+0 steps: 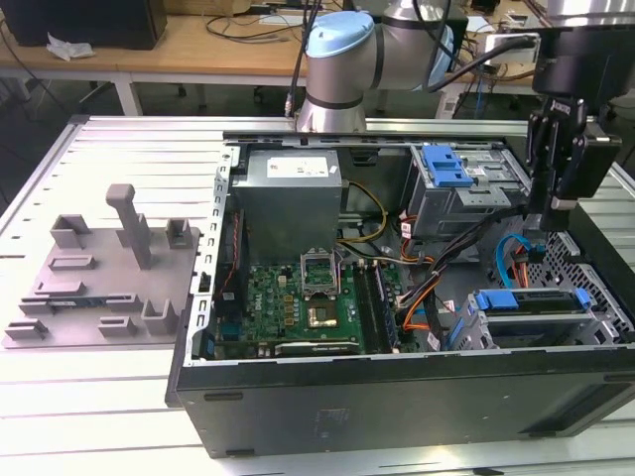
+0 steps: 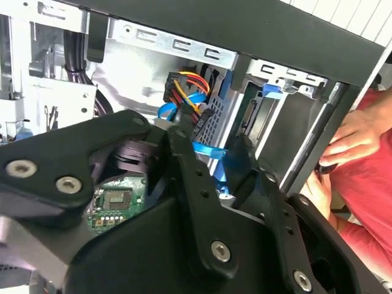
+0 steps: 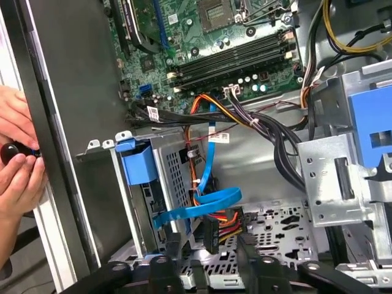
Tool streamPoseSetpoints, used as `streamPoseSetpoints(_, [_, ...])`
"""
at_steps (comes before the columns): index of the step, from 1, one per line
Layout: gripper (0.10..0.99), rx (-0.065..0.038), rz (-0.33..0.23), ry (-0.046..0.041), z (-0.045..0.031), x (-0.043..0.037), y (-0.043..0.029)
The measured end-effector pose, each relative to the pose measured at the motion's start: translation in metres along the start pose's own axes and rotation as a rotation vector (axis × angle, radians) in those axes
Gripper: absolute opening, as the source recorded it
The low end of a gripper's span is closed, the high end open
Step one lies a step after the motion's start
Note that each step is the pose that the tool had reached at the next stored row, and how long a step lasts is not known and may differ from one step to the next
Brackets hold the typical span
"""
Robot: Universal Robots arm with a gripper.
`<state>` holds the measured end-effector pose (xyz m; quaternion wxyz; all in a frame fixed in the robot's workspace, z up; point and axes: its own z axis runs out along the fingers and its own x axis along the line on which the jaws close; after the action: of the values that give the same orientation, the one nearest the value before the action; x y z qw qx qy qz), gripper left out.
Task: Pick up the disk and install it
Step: 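Insert the first disk wire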
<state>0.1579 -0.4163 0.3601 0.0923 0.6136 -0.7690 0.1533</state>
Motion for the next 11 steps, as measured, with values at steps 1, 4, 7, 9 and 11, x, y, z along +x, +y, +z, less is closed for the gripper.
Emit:
streamPoseSetpoints(1, [0.412,-0.001,-0.001,0.0031,0.0023,-0.0020,0.0005])
streamPoseSetpoints(4, [0.412,-0.004,-0.003,0.0139,0.0063,-0.0081,0.0018])
streamPoseSetpoints(7, [0.412,-0.006,-0.005,0.0235,0.0088,-0.0122,0.0026])
streamPoseSetpoints(9, [0.412,-0.006,-0.007,0.0352,0.0094,-0.0170,0.0032])
streamPoseSetpoints(11, [0.412,-0.006,-0.007,0.0399,0.0102,-0.0192,0.0033])
